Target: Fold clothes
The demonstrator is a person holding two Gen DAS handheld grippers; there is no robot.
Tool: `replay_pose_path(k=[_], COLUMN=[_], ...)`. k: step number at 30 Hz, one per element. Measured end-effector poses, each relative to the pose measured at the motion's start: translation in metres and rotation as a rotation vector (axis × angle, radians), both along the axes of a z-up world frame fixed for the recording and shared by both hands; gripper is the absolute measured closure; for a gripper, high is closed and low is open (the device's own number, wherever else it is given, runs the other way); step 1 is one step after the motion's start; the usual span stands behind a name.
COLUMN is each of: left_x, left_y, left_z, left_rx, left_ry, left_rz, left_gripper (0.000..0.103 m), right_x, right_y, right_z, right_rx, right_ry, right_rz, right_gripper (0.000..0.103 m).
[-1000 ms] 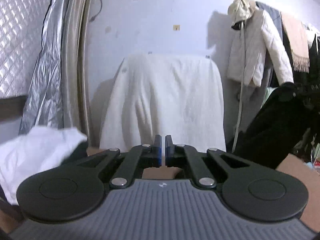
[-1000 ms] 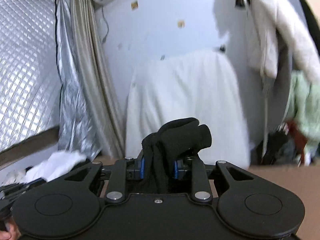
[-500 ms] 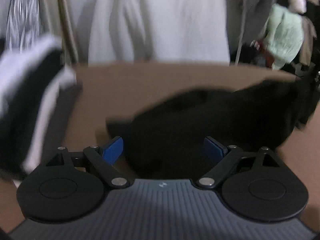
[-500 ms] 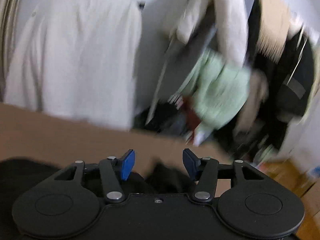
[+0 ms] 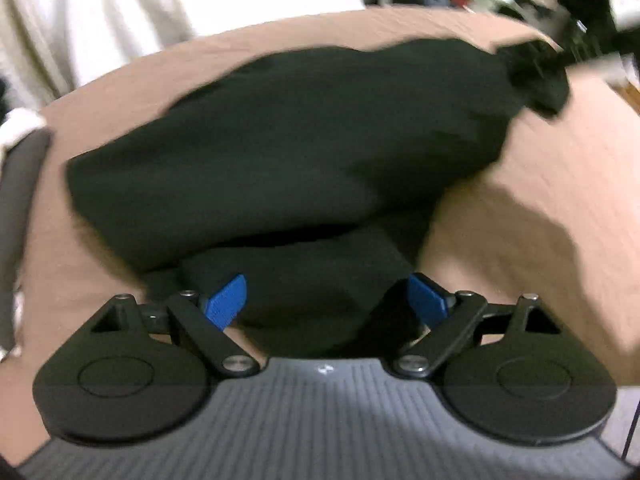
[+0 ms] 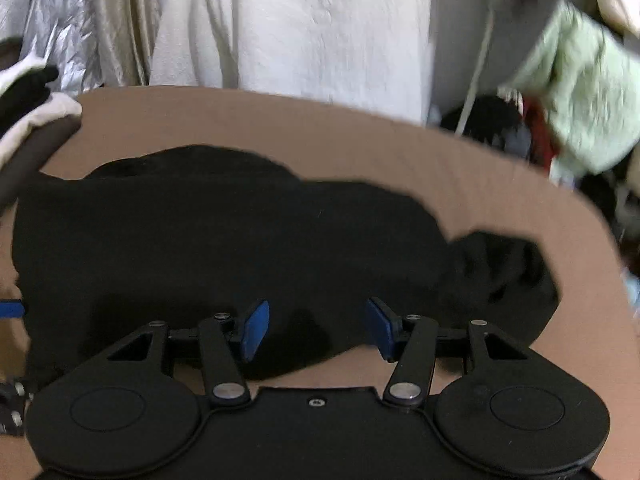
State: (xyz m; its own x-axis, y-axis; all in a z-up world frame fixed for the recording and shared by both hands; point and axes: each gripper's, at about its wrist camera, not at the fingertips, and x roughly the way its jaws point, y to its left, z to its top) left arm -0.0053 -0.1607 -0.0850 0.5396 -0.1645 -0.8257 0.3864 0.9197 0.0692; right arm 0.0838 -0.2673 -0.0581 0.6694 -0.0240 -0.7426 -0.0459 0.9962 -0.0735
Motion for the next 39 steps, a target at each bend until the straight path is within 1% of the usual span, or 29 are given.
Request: replay_pose_path(k=[1, 3, 4, 5, 6, 7, 8, 9, 11, 12, 14, 15, 16, 18, 19, 21, 23, 25, 26, 27, 28, 29, 30, 33, 35, 36, 37, 38, 39], left_x=[0.002, 0.007, 0.007, 0.006, 0.004, 0.002, 0.001, 0.001, -0.004, -0.011, -0.031, -0.039, -0.048, -0.067, -0.072, -0.075, -0.078, -0.070, -0.069, -0.069, -0.070, -0.072, -0.073, -0.069, -0.061, -0.057, -0.053, -0.048, -0.047], left_y=[-0.005, -0.013, -0.014, -0.014, -0.016, -0.017, -0.014, -0.008, 0.017, 0.034, 0.068, 0.087, 0.107, 0.140, 0.152, 0.170, 0.188, 0.204, 0.214, 0.225, 0.234, 0.241, 0.245, 0.250, 0.244, 0.240, 0.237, 0.235, 0.233], left_z=[-0.008, -0.023, -0.028, -0.031, -0.033, -0.032, -0.021, -0.006, 0.039, 0.066, 0.112, 0.131, 0.145, 0.158, 0.156, 0.142, 0.129, 0.104, 0.092, 0.080, 0.074, 0.073, 0.076, 0.090, 0.088, 0.086, 0.085, 0.084, 0.084], left_rx=[0.028, 0.105, 0.123, 0.151, 0.191, 0.245, 0.245, 0.211, 0.131, 0.105, 0.064, 0.033, -0.005, -0.054, -0.058, -0.046, -0.034, -0.077, -0.104, -0.130, -0.153, -0.174, -0.189, -0.223, -0.193, -0.173, -0.157, -0.142, -0.145], left_ry=[0.008, -0.008, -0.045, -0.091, -0.137, -0.186, -0.230, -0.269, -0.383, -0.476, -0.642, -0.701, -0.740, -0.802, -0.782, -0.689, -0.596, -0.442, -0.377, -0.320, -0.299, -0.299, -0.318, -0.397, -0.417, -0.426, -0.425, -0.418, -0.408], left_rz=[-0.012, -0.016, -0.028, -0.045, -0.059, -0.059, -0.038, -0.010, 0.091, 0.146, 0.246, 0.300, 0.351, 0.423, 0.448, 0.488, 0.527, 0.573, 0.600, 0.628, 0.648, 0.665, 0.672, 0.669, 0.649, 0.640, 0.632, 0.626, 0.622], left_gripper=[0.007, 0.007, 0.016, 0.034, 0.088, 0.094, 0.094, 0.095, 0.095, 0.095, 0.094, 0.094, 0.094, 0.095, 0.095, 0.094, 0.094, 0.094, 0.094, 0.094, 0.094, 0.094, 0.094, 0.094, 0.094, 0.094, 0.094, 0.094, 0.094], right_x=[0.002, 0.001, 0.000, -0.003, -0.005, -0.007, -0.010, -0.012, -0.015, -0.016, -0.016, -0.016, -0.014, -0.012, -0.012, -0.011, -0.012, -0.012, -0.012, -0.012, -0.011, -0.009, -0.007, -0.008, -0.013, -0.015, -0.017, -0.017, -0.015], right_y=[-0.006, -0.022, -0.031, -0.037, -0.043, -0.048, -0.049, -0.052, -0.059, -0.062, -0.067, -0.069, -0.070, -0.064, -0.061, -0.054, -0.049, -0.046, -0.043, -0.039, -0.036, -0.032, -0.028, -0.013, -0.004, 0.000, 0.004, 0.008, 0.014], right_z=[0.005, 0.012, 0.012, 0.008, 0.005, 0.001, -0.005, -0.011, -0.019, -0.022, -0.028, -0.030, -0.031, -0.031, -0.031, -0.031, -0.031, -0.031, -0.031, -0.030, -0.029, -0.027, -0.025, -0.018, -0.015, -0.017, -0.022, -0.030, -0.040], right_rx=[0.017, 0.104, 0.158, 0.196, 0.234, 0.269, 0.293, 0.312, 0.354, 0.375, 0.409, 0.413, 0.394, 0.320, 0.284, 0.218, 0.234, 0.267, 0.274, 0.275, 0.275, 0.274, 0.275, 0.296, 0.357, 0.409, 0.461, 0.507, 0.510], right_ry=[-0.008, -0.024, -0.030, -0.031, -0.032, -0.031, -0.026, -0.021, -0.012, -0.007, 0.011, 0.029, 0.051, 0.077, 0.082, 0.091, 0.092, 0.083, 0.076, 0.069, 0.061, 0.054, 0.047, 0.009, -0.012, -0.011, 0.005, 0.031, 0.052], right_rz=[-0.016, -0.051, -0.072, -0.092, -0.111, -0.131, -0.150, -0.170, -0.205, -0.220, -0.240, -0.244, -0.246, -0.238, -0.227, -0.206, -0.186, -0.171, -0.167, -0.159, -0.150, -0.134, -0.118, -0.061, -0.014, 0.007, 0.027, 0.042, 0.031], right_gripper=[0.039, 0.035, 0.033, 0.032, 0.032, 0.032, 0.032, 0.032, 0.032, 0.032, 0.032, 0.032, 0.032, 0.032, 0.032, 0.032, 0.032, 0.032, 0.032, 0.032, 0.032, 0.032, 0.032, 0.032, 0.032, 0.030, 0.027, 0.026, 0.026])
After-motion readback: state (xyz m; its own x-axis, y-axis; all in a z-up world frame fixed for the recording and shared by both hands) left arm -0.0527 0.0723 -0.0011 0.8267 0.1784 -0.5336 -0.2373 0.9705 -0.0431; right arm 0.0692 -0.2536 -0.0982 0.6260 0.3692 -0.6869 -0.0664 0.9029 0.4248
